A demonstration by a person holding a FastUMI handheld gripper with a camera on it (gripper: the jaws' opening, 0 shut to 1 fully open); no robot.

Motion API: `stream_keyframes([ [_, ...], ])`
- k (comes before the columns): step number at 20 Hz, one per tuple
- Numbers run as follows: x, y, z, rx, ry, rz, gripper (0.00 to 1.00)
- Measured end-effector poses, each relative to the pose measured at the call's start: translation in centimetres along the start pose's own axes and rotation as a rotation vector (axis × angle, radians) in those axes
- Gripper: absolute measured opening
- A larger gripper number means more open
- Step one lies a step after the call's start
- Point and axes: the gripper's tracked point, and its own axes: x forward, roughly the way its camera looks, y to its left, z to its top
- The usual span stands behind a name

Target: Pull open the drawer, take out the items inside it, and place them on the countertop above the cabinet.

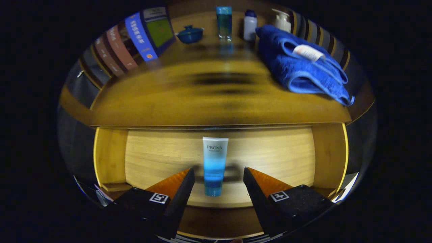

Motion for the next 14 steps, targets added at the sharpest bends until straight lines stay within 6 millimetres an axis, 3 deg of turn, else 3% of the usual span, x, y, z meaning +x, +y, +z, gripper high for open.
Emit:
stream_keyframes([
  [2,0.4,0.1,-0.4,0.009,0.045,-0.007,0.9],
  [6,1.2,0.4,-1.5,0.006,0.135,-0.022,0.68],
  [9,-0.6,0.6,-1.1,-0.039,0.12,-0.035,0.46],
  [11,-1.5,1.4,-3.0,-0.009,0.121,0.019,0.34],
  [14,-3.0,2.2,-3.5,0.025,0.117,0.077,0.34],
])
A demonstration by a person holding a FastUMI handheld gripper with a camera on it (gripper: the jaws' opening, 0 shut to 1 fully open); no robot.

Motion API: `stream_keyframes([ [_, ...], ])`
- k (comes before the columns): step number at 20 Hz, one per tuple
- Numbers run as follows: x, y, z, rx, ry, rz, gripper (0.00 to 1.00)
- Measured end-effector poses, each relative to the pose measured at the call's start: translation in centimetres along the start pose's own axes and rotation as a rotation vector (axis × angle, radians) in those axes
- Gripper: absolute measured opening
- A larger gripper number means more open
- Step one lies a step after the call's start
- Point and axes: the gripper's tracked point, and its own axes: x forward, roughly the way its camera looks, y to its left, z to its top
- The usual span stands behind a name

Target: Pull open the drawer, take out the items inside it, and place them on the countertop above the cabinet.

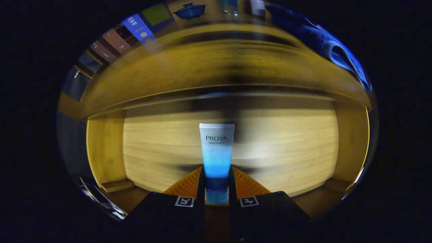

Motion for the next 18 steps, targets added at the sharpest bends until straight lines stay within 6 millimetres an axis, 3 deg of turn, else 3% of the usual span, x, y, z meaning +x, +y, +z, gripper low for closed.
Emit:
stream_keyframes([
  [6,-7.6,0.7,-0.3,-0.043,-0.115,0.022,0.34],
  [10,-12.7,2.0,2.0,-0.065,-0.187,0.043,0.34],
  [13,-13.5,1.6,5.8,-0.062,-0.197,-0.004,0.34],
  [18,-11.5,1.3,13.0,-0.071,-0.186,-0.065,0.34],
])
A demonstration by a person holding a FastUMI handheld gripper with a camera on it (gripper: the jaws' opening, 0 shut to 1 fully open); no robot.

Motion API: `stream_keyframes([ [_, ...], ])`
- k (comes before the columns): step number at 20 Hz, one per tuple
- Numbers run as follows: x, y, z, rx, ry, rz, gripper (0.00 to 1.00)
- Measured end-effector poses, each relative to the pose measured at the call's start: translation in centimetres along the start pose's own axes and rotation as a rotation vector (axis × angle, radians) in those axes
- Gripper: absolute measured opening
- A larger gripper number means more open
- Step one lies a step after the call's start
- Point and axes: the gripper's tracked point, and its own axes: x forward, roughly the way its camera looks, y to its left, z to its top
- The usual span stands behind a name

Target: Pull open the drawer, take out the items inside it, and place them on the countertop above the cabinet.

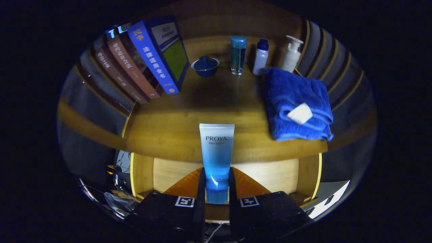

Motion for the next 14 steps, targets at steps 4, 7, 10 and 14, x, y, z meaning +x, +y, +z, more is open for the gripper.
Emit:
stream_keyframes([
  [4,3.2,-0.7,3.0,0.026,0.039,-0.033,0.34],
  [7,5.0,-1.7,3.7,0.007,0.068,-0.062,0.34],
  [10,5.6,-1.4,4.1,0.008,0.086,-0.059,0.35],
  [14,5.7,-1.9,4.5,-0.012,0.077,-0.085,0.64],
])
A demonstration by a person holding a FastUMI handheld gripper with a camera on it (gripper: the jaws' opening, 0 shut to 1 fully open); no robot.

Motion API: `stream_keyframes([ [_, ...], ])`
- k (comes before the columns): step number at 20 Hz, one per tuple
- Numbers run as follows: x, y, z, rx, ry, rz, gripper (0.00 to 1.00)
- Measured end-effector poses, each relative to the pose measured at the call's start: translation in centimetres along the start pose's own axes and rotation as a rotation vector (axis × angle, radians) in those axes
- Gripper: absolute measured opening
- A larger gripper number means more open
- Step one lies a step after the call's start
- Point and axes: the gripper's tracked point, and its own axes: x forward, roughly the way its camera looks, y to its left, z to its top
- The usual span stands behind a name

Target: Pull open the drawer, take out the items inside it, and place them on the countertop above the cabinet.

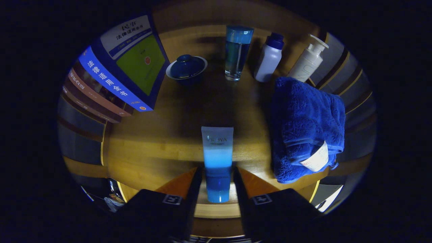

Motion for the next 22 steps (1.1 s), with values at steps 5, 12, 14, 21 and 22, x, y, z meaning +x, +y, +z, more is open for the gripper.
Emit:
stream_keyframes([
  [5,-1.5,-0.1,-0.1,-0.011,-0.062,-0.025,1.0],
  [12,-8.2,2.5,-2.7,-0.038,-0.259,0.049,1.0],
  [14,-10.3,3.1,-4.0,-0.044,-0.341,0.057,1.0],
  [21,-18.5,4.9,-9.4,0.015,-0.685,0.14,1.0],
  [22,-19.0,5.1,-10.5,0.018,-0.746,0.142,1.0],
])
